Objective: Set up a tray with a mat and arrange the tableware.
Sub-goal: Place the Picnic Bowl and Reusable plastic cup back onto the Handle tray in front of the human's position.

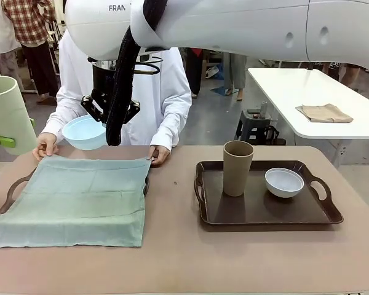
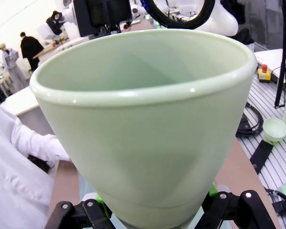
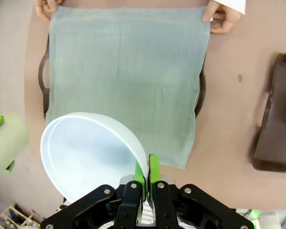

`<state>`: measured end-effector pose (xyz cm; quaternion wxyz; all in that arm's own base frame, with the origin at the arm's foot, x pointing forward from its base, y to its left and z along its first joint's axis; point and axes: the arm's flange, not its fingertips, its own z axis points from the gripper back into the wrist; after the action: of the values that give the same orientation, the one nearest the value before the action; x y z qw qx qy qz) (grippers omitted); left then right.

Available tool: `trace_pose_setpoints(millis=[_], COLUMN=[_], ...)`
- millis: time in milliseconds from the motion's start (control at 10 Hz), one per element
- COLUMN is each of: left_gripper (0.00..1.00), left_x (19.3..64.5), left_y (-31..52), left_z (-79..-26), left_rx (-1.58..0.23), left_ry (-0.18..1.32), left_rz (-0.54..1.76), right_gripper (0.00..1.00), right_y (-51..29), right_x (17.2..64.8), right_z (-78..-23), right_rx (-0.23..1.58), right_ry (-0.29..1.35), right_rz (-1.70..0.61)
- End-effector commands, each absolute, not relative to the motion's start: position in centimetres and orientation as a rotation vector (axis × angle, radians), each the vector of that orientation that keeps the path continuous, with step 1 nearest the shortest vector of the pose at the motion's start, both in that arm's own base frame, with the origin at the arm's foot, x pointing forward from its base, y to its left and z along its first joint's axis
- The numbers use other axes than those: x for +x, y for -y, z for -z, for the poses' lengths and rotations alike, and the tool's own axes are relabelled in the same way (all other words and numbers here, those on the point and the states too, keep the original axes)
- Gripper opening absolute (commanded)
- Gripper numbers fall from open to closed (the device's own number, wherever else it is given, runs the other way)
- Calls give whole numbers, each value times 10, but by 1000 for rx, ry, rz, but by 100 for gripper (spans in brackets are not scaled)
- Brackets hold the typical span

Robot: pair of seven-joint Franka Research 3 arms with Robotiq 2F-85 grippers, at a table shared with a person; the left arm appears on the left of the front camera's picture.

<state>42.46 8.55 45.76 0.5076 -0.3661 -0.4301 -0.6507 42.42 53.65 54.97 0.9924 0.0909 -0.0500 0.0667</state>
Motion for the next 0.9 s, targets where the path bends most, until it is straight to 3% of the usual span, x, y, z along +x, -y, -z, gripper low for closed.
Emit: trace_pose_setpoints(millis=[0,600,700,800], left_gripper=[0,0,0,80], left_x=[425,425,425,425], left_y=[-86,-86,-86,-86], left_z=[-458,-458,-458,-458], left_rx=[-866,-866,-866,-883], left_ry=[1048,1048,1048,1037], left_rz=[1586,1586,1586,1568], right_gripper=[0,0,5,5], right_y=[-535,-535,-537,-537], right_x=[423,423,424,437], right_z=[-553,-553,-550,-526], right_rx=[182,182,182,200], right_ry=[105,105,100,70], right_rz=[-133,-133,-134,-126])
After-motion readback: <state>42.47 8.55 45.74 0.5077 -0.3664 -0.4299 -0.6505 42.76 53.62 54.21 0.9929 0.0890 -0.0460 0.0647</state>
